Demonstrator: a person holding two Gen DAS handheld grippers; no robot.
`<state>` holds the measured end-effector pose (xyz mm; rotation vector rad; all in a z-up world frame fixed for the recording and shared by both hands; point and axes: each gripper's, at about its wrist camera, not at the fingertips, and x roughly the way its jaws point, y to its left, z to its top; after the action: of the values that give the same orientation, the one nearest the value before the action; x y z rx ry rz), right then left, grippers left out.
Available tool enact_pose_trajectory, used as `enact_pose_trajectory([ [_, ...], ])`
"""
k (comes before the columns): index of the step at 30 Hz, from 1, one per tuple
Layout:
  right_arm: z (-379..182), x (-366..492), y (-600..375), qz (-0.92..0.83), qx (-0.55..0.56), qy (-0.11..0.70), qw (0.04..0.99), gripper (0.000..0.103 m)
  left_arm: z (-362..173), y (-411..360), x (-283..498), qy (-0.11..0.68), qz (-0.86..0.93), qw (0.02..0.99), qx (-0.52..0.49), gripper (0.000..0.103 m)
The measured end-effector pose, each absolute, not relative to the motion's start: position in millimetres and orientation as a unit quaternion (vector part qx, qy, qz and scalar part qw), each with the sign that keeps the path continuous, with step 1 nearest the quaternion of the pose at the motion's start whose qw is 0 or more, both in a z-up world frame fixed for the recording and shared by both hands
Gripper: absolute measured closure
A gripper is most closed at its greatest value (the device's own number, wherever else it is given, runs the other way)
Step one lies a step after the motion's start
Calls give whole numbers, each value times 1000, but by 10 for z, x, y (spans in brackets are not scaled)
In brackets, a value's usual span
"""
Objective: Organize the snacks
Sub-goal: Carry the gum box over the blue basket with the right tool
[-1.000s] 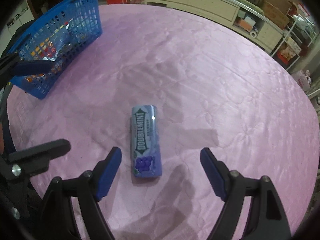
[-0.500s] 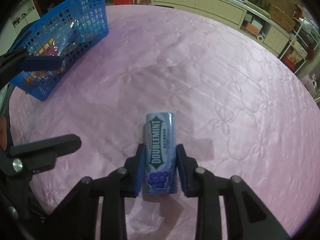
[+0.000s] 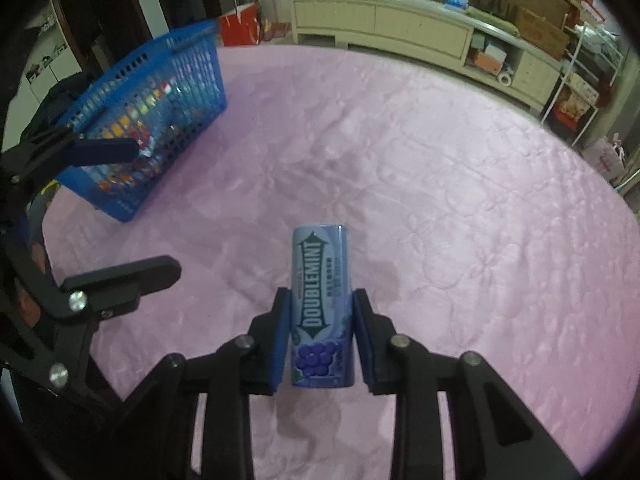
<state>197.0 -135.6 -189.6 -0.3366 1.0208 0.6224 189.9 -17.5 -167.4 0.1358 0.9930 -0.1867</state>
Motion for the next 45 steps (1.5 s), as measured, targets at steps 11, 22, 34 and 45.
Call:
enact_pose_trajectory([
  [11, -1236, 1501, -1341, 304, -151, 439, 832, 69, -1123, -76, 1507, 428, -87, 898, 59, 0],
  [22, -776, 1325, -831, 329, -152, 409, 837, 69, -716, 371, 1189, 402, -68, 911, 59, 0],
  [34, -531, 1283, 124, 384, -167, 383, 824, 68, -425, 1316, 1030, 377, -3, 926, 26, 0],
  [45, -731, 1391, 845, 405, -191, 398, 801, 68, -524, 2159, 967, 387, 42, 921, -11, 0],
])
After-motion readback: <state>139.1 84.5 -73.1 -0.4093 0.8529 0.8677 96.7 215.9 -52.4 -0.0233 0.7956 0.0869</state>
